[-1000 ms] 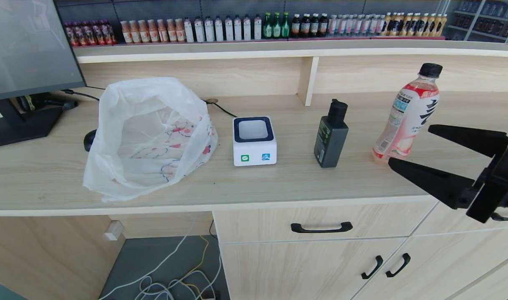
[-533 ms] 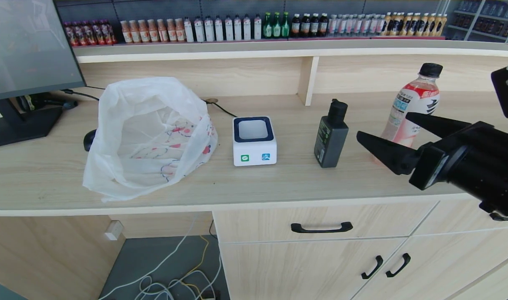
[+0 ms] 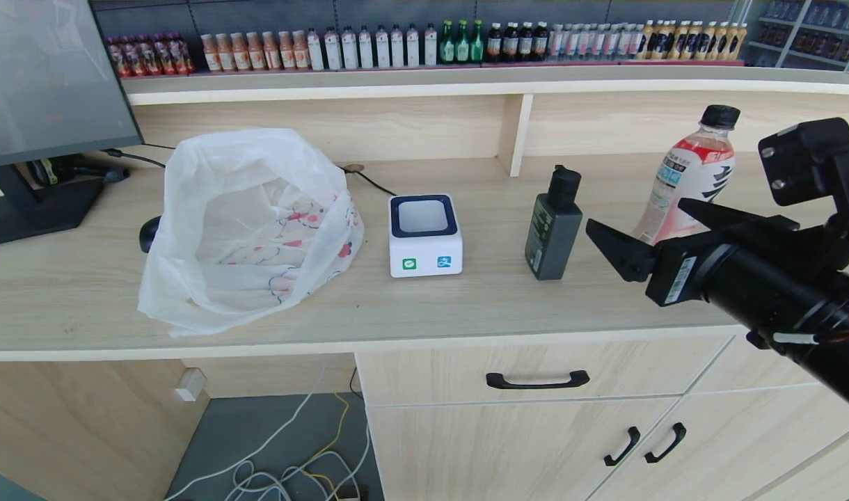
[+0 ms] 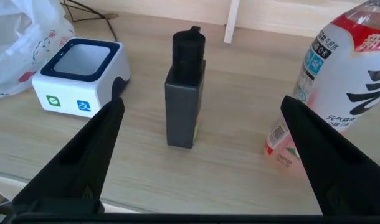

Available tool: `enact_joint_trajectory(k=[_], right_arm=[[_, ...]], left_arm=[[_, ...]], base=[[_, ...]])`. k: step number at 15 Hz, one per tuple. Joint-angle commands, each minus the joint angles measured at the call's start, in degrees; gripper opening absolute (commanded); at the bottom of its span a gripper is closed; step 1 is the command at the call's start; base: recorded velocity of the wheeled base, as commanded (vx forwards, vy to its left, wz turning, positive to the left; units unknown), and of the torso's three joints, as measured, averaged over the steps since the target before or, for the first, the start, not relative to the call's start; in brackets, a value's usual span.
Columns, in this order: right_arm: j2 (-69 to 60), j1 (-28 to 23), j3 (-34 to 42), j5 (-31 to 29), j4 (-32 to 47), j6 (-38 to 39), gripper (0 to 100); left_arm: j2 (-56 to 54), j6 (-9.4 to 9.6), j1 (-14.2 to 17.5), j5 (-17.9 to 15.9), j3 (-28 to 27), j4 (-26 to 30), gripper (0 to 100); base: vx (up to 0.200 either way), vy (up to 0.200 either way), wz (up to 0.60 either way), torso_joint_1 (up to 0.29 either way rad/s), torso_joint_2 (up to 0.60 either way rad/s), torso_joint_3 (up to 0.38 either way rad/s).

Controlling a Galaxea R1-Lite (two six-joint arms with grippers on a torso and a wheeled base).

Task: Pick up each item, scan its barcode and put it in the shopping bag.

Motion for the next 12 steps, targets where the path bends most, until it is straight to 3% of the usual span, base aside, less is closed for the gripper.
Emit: enact_joint_trajectory(k=[1,8,12], right_arm=[[4.3,0.1,0.9,-0.1,-3.1,0.0,100],[15.2,1.0,-4.3,-3.0,-13.8,-0.2,100],[18.4,0.9,-7.1,-3.2,-15.0,-0.1,100]], left_arm=[[0.0,0.00,0.0,0.0,0.0,0.0,100],[0.0,0.00,0.0,0.0,0.0,0.0,100],[0.0,0.00,0.0,0.0,0.0,0.0,100]], base=[[0.000,0.000,0.00,0.000,0.00,0.000],[0.000,0.000,0.00,0.000,0.00,0.000],[0.000,0.000,0.00,0.000,0.00,0.000]])
